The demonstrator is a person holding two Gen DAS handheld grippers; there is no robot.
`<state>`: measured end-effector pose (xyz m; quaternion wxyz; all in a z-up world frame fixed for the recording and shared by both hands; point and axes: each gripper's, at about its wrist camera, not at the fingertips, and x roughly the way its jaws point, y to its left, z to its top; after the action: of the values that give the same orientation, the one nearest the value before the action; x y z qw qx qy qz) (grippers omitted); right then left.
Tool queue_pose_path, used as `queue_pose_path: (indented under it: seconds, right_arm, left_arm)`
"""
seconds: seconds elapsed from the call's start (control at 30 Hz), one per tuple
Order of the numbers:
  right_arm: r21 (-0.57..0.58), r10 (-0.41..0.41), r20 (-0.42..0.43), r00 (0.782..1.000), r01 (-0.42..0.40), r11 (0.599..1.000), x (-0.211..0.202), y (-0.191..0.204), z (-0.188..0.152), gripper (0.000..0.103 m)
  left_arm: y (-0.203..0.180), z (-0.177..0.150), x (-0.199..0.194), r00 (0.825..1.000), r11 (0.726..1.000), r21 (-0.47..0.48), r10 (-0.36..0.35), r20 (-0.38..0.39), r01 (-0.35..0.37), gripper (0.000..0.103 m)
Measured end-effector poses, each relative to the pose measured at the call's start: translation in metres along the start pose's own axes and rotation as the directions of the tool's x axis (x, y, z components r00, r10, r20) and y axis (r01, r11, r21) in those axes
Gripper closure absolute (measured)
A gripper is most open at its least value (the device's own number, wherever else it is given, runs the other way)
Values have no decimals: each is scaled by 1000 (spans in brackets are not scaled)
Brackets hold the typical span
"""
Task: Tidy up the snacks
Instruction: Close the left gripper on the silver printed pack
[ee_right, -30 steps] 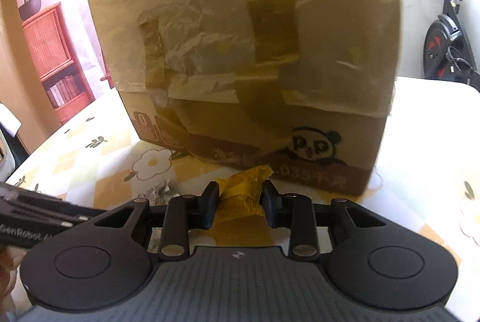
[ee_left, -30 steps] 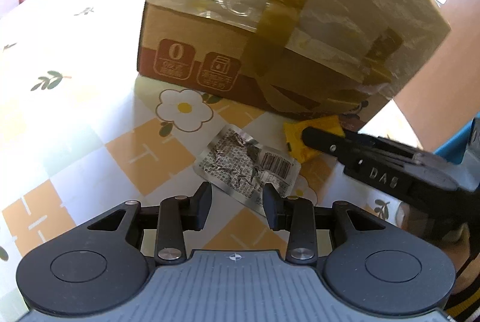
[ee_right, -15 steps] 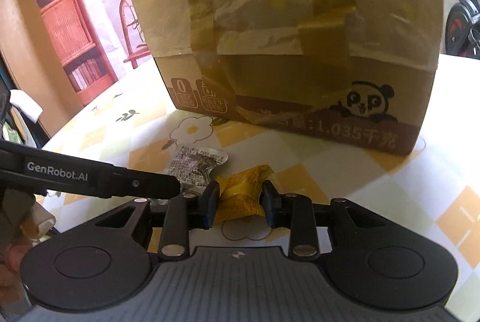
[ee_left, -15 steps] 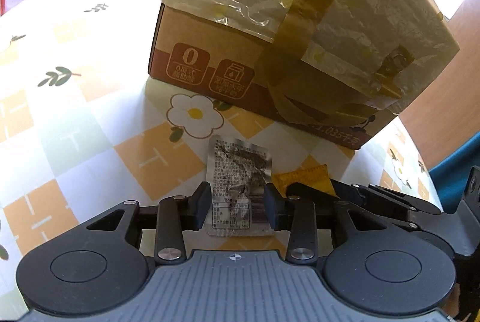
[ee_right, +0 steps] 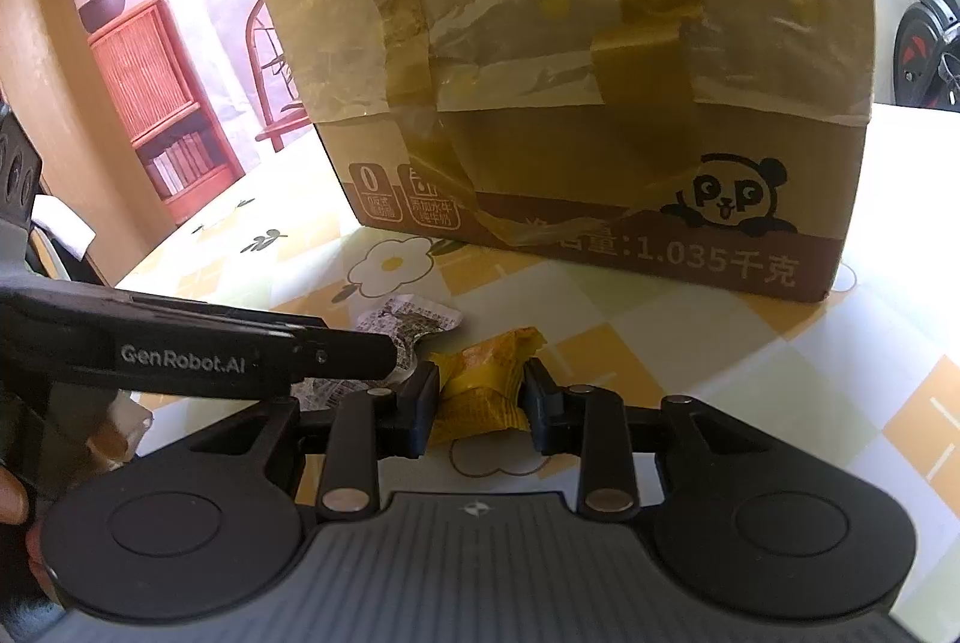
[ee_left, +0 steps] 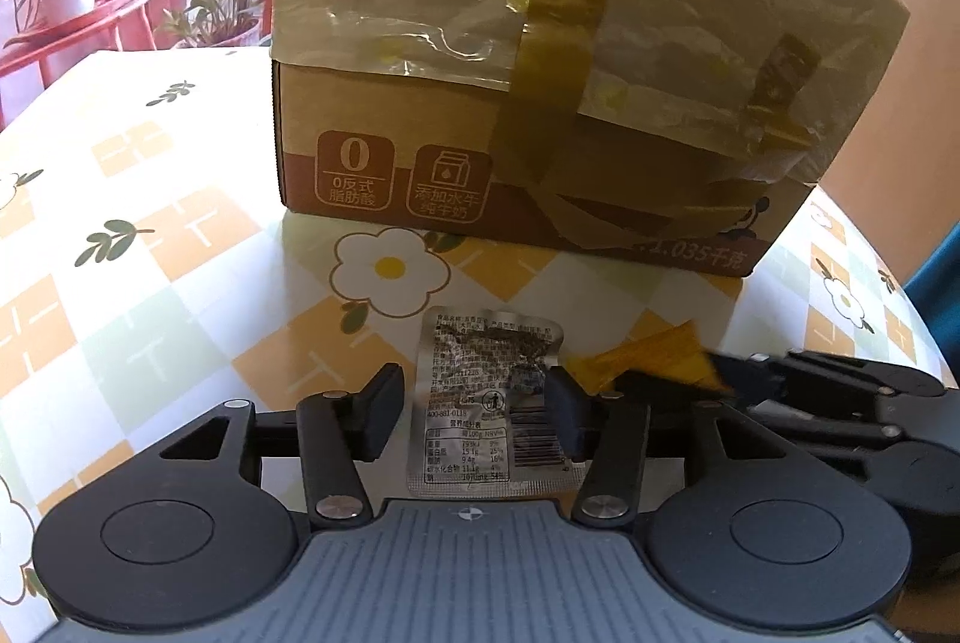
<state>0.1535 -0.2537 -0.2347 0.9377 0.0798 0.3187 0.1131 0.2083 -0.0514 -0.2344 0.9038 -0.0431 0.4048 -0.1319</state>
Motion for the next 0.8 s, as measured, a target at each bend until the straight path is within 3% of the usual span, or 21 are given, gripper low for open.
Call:
queue_pose_path:
  seconds: [0.2, 0.33, 0.6, 0.67, 0.73, 0.8]
  right_arm:
    - [82, -60, 108, 992, 52, 995, -24, -18, 3, 71]
    - [126, -64, 97, 993, 51, 991, -23, -29, -3, 71]
    - [93, -45, 111, 993, 35, 995, -22, -24, -3, 71]
    - [100, -41, 113, 993, 30, 995, -23, -25, -4, 71]
    - [107, -37, 116, 993, 25, 994, -23, -27, -4, 71]
    - [113, -34, 116, 993, 21, 993, -23, -28, -4, 71]
  left_arm:
    - [-3, 1, 4, 999, 999, 24, 48, 10, -49, 47]
    - [-14, -2, 6, 997, 994, 78, 72, 24, -74, 39]
    - [-25, -16, 11, 988, 979, 149, 126, 94, -139, 35]
    - [-25, -18, 10, 987, 979, 148, 126, 100, -140, 38]
    - [-24, -18, 9, 986, 979, 146, 127, 108, -142, 51]
    - [-24, -18, 10, 987, 981, 137, 123, 105, -137, 52]
